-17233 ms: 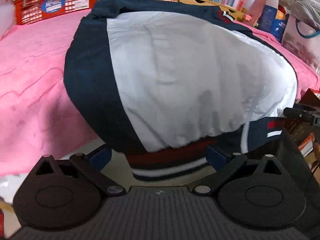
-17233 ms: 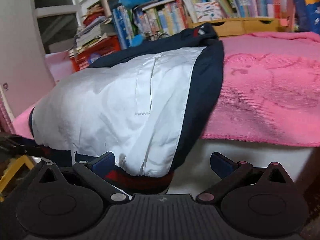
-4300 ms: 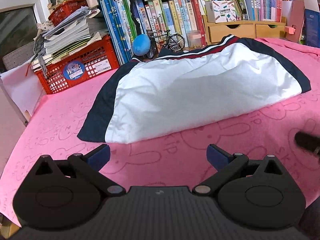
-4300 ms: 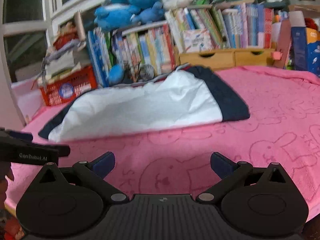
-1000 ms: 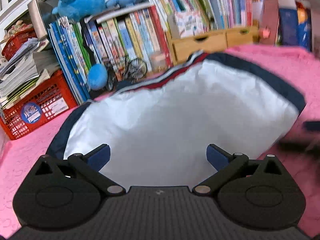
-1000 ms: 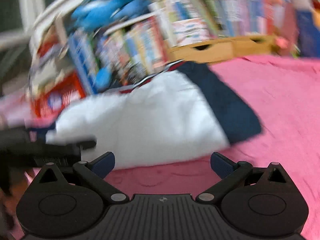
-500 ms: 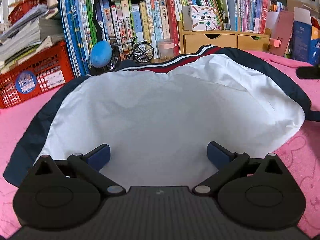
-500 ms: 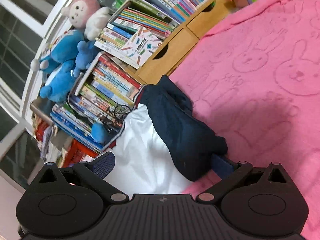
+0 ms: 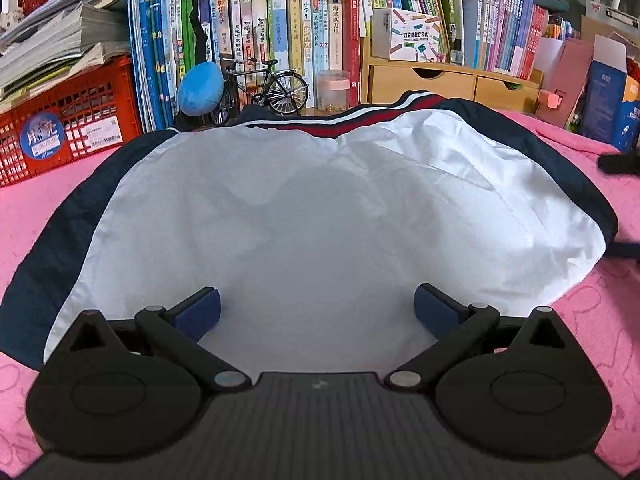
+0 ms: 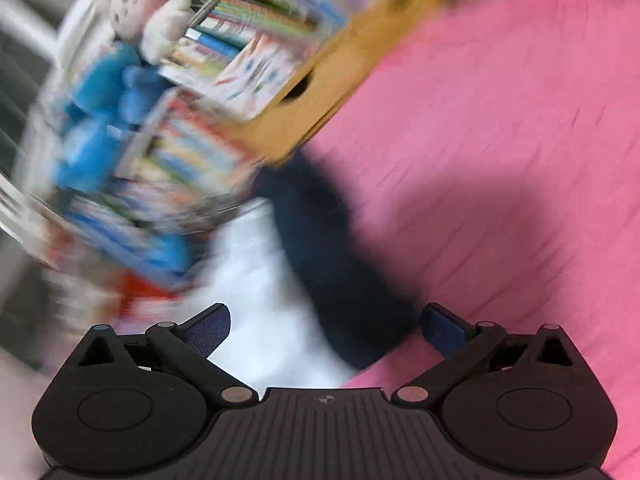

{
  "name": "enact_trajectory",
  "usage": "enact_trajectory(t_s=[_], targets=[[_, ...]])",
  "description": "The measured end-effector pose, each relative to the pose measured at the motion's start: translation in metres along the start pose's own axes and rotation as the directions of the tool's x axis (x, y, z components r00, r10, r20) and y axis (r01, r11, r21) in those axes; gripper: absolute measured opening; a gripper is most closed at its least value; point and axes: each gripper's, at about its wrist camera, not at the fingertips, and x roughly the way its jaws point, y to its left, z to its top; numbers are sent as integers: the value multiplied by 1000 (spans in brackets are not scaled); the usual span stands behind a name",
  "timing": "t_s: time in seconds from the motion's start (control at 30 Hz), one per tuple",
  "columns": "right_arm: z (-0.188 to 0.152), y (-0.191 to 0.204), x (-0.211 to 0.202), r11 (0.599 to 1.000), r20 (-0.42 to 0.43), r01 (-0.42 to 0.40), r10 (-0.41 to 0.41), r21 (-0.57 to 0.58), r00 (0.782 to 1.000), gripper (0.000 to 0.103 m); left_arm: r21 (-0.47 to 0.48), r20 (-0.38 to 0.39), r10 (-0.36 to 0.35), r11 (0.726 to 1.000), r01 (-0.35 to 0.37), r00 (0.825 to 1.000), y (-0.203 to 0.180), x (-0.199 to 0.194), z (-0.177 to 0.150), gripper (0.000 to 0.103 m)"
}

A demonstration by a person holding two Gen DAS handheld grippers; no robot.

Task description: Fold clothes

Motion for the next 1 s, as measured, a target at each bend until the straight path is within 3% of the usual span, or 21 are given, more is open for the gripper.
enact_trajectory(t_s=[0.07,0.2,0.3,0.37,0.4,0.43,0.5,0.53,0.6,0.67,0.73,0.8,0.83,0.9,1.0], targets=[[-2,-4,1,990,-51,-103,108,98,993,103,-4,-2,-3,1000,3,1000,1,0,0,103],[-4,-1,6,984,-7,-119,121,129,993,103,-5,-3,-4,1000,4,1000,0,0,0,103],[4,2,17,995,86,-46,38,90,996,102,-5,-4,-5,1000,5,1000,0,1,1,103],[3,16,31,999,95,24,-26,22,995,102,-6,-5,-6,1000,6,1000,1,0,1,103],[0,21,34,999,99,51,-50,-11,994,90,-6,-5,-7,1000,7,1000,1,0,1,103],[-3,23,35,996,107,84,-80,-32,991,62,-6,-4,-6,1000,6,1000,1,0,1,103],[-8,22,34,986,125,164,-159,-30,979,35,-9,-6,27,1000,-27,1000,2,-5,-1,103],[-9,21,32,987,134,158,-153,-28,979,27,-4,-9,75,997,-76,997,4,-16,-2,102],[-16,46,25,971,194,188,-157,-150,968,21,-2,39,129,992,-129,991,18,-48,-8,103],[-22,71,19,938,254,222,-154,-266,955,16,-55,126,136,990,-130,983,48,-85,-19,103],[-37,113,17,878,324,256,-124,-404,938,16,-138,140,177,978,-157,974,84,-106,-27,103],[-74,176,16,761,374,272,-41,-589,926,16,-201,125,277,947,-249,953,116,-120,-34,103],[-96,206,22,682,378,277,-1,-677,926,16,-221,113,332,927,-302,936,130,-127,-39,103],[-139,254,39,541,339,248,75,-804,938,16,-262,96,405,892,-370,909,156,-141,-49,103],[-213,309,89,371,194,133,133,-919,972,15,-342,79,420,863,-372,904,186,-159,-67,103]])
